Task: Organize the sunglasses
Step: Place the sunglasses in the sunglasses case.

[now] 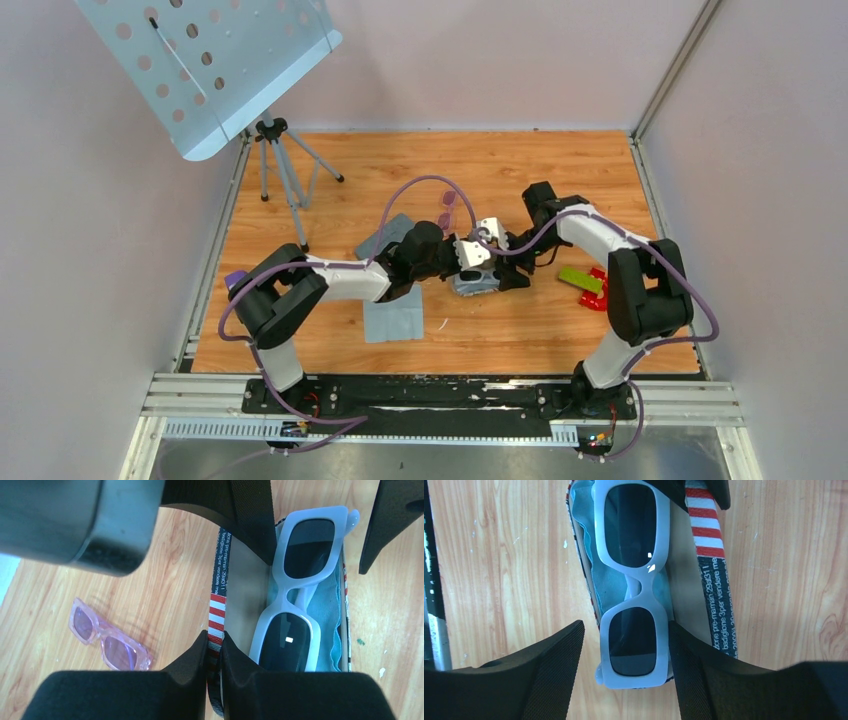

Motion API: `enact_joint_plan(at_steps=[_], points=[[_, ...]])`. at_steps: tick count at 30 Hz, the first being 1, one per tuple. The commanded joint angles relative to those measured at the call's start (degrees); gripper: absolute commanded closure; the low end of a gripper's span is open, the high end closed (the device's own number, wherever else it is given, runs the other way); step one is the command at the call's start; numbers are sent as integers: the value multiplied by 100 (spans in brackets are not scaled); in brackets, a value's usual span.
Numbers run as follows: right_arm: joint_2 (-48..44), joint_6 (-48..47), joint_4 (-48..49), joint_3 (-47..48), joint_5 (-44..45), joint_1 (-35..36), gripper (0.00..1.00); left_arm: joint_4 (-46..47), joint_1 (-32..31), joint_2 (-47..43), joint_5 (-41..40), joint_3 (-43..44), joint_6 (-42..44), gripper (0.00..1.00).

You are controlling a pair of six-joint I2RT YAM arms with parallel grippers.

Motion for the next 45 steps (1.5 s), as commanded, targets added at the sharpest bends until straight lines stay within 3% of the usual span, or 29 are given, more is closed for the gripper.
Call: enact_joint_plan(at_steps=[1, 20, 24, 28, 36, 41, 45], points=[[-529, -150, 83, -172, -332, 130, 33, 494, -3, 132, 331, 101, -379, 100], [-1918, 669, 25, -442, -402, 122, 31, 365, -147, 240, 409, 154, -404, 100], [-1806, 876, 14, -467, -421, 122, 36, 263, -161, 283, 452, 221, -426, 100], [-1702, 721, -333, -392, -706, 122, 41, 88, -161, 265, 398, 243, -324, 100], [-2653, 339, -70, -1000, -314, 157, 40, 165, -145, 241, 308, 223, -504, 100], [-2410, 226, -268, -948, -169, 139, 39, 517, -153, 142, 280, 76, -456, 100], [-1922, 501, -428, -552, -559, 73, 39, 400, -161, 41, 238, 31, -242, 100]])
